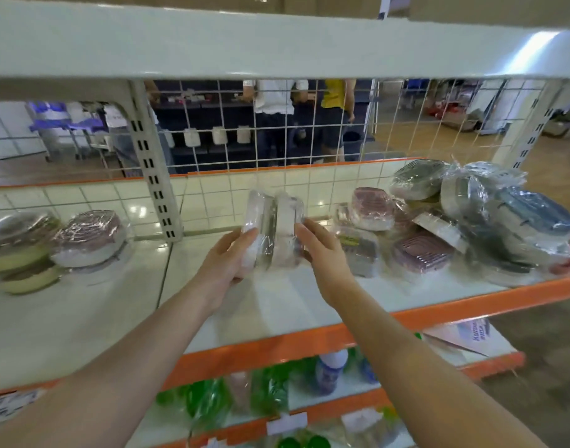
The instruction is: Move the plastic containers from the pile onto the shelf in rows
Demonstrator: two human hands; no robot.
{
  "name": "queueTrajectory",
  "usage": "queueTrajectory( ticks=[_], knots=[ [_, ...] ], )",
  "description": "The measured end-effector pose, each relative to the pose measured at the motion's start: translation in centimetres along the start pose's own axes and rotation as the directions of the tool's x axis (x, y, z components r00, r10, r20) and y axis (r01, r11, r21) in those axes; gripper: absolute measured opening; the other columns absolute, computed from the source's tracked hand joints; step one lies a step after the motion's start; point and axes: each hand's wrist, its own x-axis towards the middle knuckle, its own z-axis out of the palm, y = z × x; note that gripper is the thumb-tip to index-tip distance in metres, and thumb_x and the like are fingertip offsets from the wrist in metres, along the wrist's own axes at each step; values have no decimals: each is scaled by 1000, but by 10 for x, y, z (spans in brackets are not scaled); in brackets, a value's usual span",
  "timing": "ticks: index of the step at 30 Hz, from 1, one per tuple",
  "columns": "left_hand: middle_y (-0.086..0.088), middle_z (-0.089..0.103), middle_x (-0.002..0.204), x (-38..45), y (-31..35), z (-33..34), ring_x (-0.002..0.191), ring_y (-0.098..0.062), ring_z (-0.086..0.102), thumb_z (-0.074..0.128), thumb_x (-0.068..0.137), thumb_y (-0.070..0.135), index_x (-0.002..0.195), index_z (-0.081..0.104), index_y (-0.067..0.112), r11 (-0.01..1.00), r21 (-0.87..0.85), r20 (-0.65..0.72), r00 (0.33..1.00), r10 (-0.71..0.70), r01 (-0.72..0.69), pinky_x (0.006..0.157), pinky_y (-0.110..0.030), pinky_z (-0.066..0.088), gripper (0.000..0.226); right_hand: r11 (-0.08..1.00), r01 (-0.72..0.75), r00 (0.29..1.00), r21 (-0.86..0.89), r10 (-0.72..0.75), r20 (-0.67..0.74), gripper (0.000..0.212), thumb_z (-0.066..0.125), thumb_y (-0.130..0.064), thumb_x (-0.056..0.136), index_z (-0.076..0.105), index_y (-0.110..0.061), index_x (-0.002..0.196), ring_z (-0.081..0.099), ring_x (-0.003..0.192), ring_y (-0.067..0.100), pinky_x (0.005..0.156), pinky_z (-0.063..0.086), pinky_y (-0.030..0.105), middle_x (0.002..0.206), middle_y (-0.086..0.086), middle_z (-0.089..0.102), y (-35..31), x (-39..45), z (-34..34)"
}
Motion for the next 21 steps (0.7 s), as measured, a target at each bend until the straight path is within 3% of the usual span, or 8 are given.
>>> queueTrajectory(
  ticks=[2,5,9,12,14,16,18,21],
  knots=[
    [0,65,116,-7,-2,-7,106,-22,61,57,87,50,124,55,27,999,-25,-8,999,-48,48,89,-36,46,43,1000,-29,999,-7,29,13,19,51,-25,97,60,-26,114,55,103,13,105,40,39,110,-5,61,9,-10,12],
    [-3,69,94,-19,-5,-14,88,-23,65,56,90,45,112,60,23,986,-123,20,994,-108,109,91,-38,47,31,995,-94,995,31,93,28,30,48,-31,98,46,-42,126,49,119,15,104,37,40,129,-8,52,20,-24,20],
    [6,55,118,-34,-13,-23,113,-23,55,62,77,62,140,40,20,990,-58,50,991,-122,125,103,-45,42,80,993,-98,990,71,90,110,32,38,-26,102,46,-44,128,53,101,5,90,45,29,113,-18,55,26,-39,25],
    [7,58,112,-43,-14,-27,106,-17,55,71,69,54,124,49,23,994,-88,20,998,-63,64,91,-36,42,68,997,-38,997,64,34,69,41,45,-18,99,43,-33,137,57,75,-3,71,48,17,98,-9,54,29,-47,30],
    [4,64,107,-49,-12,-31,97,-15,61,73,58,48,117,56,18,991,-126,38,998,-51,55,84,-34,46,69,994,-59,997,91,54,47,57,53,-19,95,30,-31,145,58,81,2,80,46,21,108,-3,53,29,-52,29],
    [-4,68,106,-53,-12,-36,98,-21,64,79,47,48,126,54,11,984,-167,64,997,-46,56,87,-37,50,90,990,-136,989,32,134,60,69,58,-31,91,22,-27,149,53,87,1,95,36,27,115,-5,51,30,-56,25],
    [-13,64,120,-56,-14,-39,113,-30,59,88,35,53,135,43,5,973,-209,85,993,-78,94,98,-45,47,119,978,-208,972,-21,209,105,69,60,-48,81,38,-23,141,54,90,1,95,33,29,107,-11,55,30,-58,21],
    [-31,54,127,-63,-13,-39,117,-37,54,89,34,56,137,36,-2,975,-200,57,995,-82,92,97,-48,47,130,962,-274,948,-24,274,161,75,66,-60,61,53,-19,123,60,84,9,76,38,25,85,-10,60,30,-58,21]
  ],
)
